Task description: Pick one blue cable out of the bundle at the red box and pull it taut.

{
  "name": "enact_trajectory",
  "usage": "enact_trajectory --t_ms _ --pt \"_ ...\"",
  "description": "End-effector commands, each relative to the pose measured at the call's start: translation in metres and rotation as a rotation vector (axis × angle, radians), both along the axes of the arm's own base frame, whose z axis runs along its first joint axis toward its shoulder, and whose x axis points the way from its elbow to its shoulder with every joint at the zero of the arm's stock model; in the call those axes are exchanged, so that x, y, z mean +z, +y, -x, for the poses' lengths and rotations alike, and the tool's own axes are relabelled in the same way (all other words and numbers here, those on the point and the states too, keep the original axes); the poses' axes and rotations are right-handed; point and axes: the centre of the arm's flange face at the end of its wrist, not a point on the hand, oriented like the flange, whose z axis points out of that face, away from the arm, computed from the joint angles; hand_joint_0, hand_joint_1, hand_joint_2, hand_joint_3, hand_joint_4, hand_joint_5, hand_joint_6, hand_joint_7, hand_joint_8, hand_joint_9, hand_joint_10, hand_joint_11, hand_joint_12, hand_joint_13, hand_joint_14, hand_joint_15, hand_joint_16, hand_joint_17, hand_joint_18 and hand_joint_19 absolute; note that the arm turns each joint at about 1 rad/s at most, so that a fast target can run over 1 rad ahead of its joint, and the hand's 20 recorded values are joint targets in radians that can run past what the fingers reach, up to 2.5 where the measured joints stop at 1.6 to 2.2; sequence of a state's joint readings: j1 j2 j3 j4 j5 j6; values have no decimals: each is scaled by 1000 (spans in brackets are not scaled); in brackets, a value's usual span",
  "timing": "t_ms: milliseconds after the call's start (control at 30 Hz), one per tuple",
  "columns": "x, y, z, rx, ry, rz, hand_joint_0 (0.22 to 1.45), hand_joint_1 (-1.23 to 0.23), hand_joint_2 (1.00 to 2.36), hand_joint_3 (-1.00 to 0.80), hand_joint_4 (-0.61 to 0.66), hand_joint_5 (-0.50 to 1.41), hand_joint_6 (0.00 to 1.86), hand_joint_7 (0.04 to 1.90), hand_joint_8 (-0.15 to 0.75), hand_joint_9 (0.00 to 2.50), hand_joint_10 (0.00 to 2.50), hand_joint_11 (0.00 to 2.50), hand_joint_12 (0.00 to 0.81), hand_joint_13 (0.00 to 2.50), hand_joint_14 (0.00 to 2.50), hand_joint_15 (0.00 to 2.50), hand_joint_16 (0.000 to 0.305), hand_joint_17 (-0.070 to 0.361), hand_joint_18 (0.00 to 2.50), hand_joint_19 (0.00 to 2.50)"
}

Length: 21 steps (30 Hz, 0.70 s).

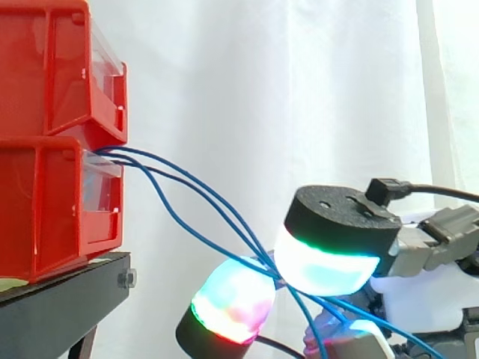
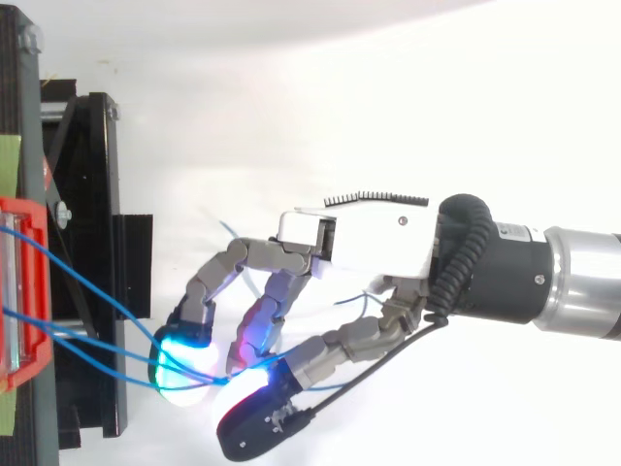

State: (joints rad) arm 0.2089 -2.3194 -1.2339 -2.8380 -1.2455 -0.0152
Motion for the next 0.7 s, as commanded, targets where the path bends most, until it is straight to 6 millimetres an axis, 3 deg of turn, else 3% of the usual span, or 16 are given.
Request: enact_trajectory --t_ms 0,167,300,433,667 --pt "-2 0 2 28 21 4 722 -885 1000 -500 -89 -143 943 662 395 1291 2 1232 375 1069 15 448 49 109 954 474" --pt "-3 -1 3 38 35 5 717 -922 1000 -500 -41 -148 950 616 390 1269 1 1215 375 1074 13 454 48 107 955 474" --pt "2 -4 5 37 42 10 616 -914 1000 -500 34 -146 943 609 396 1261 1 1187 380 1065 15 458 49 109 949 496" --pt "6 -6 8 36 55 26 531 -784 1000 -500 52 -141 935 620 421 1265 0 1151 405 1074 13 461 53 120 970 507" --pt "7 -10 8 31 57 26 554 -704 1004 -460 50 -141 918 654 418 1254 4 1117 406 1057 13 467 54 121 962 530"
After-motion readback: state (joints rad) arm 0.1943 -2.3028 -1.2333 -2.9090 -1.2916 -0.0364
